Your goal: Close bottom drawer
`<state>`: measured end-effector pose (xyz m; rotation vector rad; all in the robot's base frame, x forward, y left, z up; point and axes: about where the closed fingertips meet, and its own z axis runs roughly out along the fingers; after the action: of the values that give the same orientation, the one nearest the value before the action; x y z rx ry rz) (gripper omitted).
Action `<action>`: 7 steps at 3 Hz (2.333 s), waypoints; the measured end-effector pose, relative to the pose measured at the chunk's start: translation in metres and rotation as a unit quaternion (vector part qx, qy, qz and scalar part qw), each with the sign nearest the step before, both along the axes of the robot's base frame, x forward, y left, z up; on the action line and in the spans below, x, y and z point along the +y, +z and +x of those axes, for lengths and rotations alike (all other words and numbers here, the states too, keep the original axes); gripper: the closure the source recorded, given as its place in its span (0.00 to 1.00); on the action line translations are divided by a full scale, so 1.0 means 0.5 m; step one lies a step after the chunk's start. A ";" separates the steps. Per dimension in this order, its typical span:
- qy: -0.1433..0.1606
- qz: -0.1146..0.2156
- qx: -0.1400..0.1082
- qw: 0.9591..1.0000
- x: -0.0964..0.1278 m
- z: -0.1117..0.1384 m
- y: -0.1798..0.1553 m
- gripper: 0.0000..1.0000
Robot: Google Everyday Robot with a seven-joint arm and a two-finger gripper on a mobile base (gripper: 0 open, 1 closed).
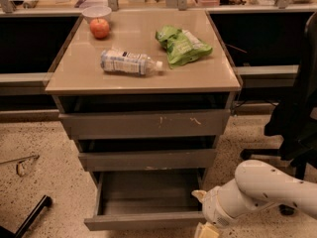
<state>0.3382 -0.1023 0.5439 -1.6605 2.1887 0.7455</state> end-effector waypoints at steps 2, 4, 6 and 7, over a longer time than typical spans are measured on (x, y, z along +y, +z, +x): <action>-0.064 0.082 0.004 0.995 0.056 0.019 -0.183 0.00; -0.073 0.131 0.011 0.989 0.085 0.025 -0.253 0.00; -0.071 0.129 0.007 0.989 0.131 0.016 -0.375 0.00; -0.087 0.146 0.031 0.985 0.154 -0.011 -0.502 0.00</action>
Offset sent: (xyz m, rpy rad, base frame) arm 0.0228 0.0472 -0.1597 0.2872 0.0094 -0.2224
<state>0.3329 -0.0253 0.2930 -1.3025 2.1105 1.0221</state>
